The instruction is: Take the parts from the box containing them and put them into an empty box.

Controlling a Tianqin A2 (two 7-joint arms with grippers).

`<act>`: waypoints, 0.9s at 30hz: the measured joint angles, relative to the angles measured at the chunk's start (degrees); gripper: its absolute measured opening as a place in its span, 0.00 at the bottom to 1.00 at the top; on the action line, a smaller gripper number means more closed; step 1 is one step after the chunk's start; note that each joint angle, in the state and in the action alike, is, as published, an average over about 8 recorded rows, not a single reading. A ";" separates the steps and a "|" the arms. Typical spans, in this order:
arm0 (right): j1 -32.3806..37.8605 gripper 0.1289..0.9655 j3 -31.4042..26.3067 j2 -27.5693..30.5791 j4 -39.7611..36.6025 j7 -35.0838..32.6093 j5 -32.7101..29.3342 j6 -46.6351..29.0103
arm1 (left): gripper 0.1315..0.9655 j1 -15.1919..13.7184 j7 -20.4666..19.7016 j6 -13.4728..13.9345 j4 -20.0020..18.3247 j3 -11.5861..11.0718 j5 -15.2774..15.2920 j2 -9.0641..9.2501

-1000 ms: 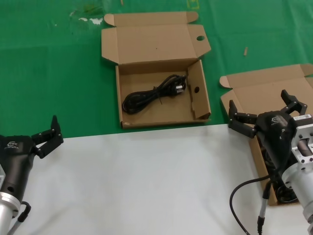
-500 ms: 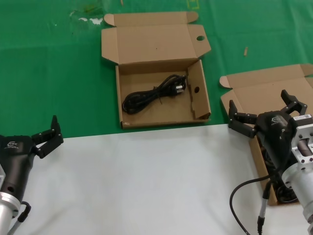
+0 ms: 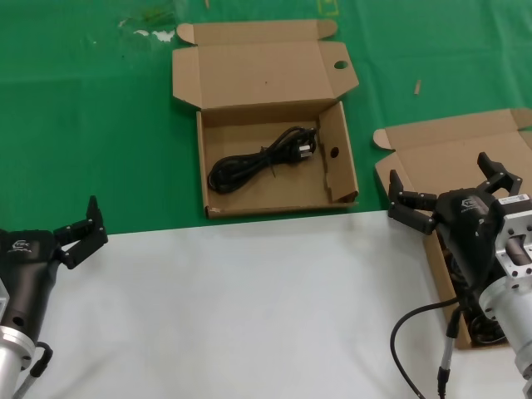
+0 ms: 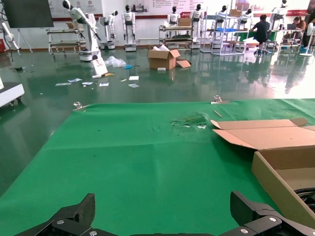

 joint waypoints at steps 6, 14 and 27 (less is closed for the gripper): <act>0.00 1.00 0.00 0.00 0.00 0.00 0.00 0.00 | 1.00 0.00 0.00 0.00 0.00 0.00 0.00 0.00; 0.00 1.00 0.00 0.00 0.00 0.00 0.00 0.00 | 1.00 0.00 0.00 0.00 0.00 0.00 0.00 0.00; 0.00 1.00 0.00 0.00 0.00 0.00 0.00 0.00 | 1.00 0.00 0.00 0.00 0.00 0.00 0.00 0.00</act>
